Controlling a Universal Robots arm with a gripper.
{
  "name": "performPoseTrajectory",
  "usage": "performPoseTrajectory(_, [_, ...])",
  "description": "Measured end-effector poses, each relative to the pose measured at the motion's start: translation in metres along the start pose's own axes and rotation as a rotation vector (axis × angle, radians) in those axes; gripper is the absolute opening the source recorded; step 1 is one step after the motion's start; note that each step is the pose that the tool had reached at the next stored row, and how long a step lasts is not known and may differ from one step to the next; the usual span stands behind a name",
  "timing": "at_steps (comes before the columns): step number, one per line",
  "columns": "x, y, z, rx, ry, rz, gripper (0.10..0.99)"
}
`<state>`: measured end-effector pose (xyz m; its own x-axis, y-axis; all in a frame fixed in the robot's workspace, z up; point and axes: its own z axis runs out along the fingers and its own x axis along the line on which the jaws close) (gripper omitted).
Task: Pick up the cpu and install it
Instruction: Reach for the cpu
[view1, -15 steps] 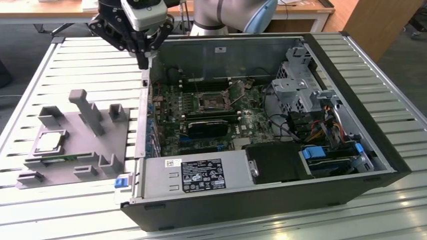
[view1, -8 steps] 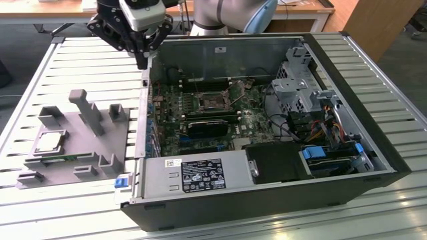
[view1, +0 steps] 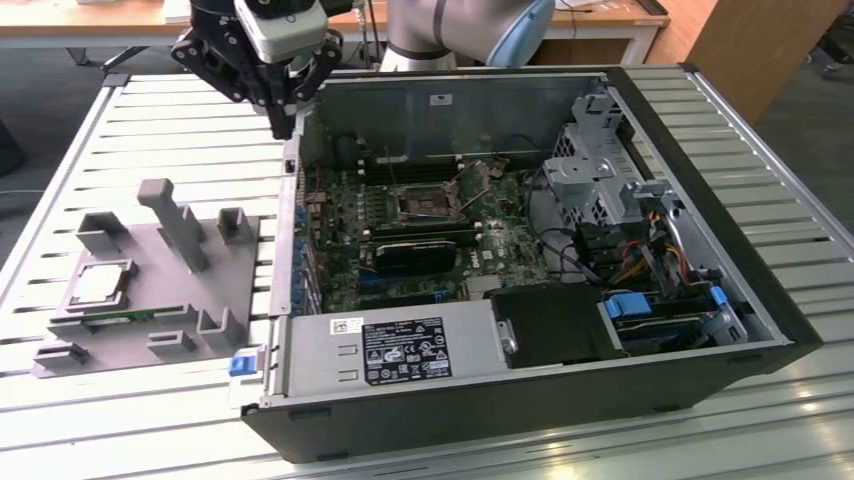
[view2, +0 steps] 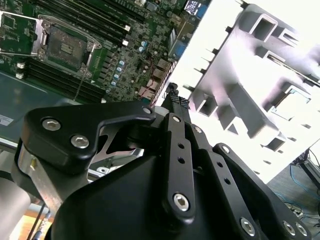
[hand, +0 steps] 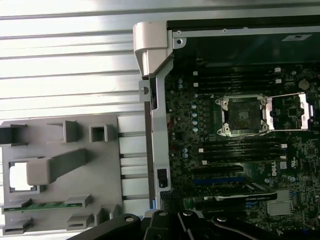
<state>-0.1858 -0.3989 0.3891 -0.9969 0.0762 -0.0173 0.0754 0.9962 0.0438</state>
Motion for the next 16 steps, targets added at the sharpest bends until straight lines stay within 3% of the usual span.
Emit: performPoseTrajectory(16, [0.0037,-0.0003,0.0005,0.0,0.0011,0.0,0.106])
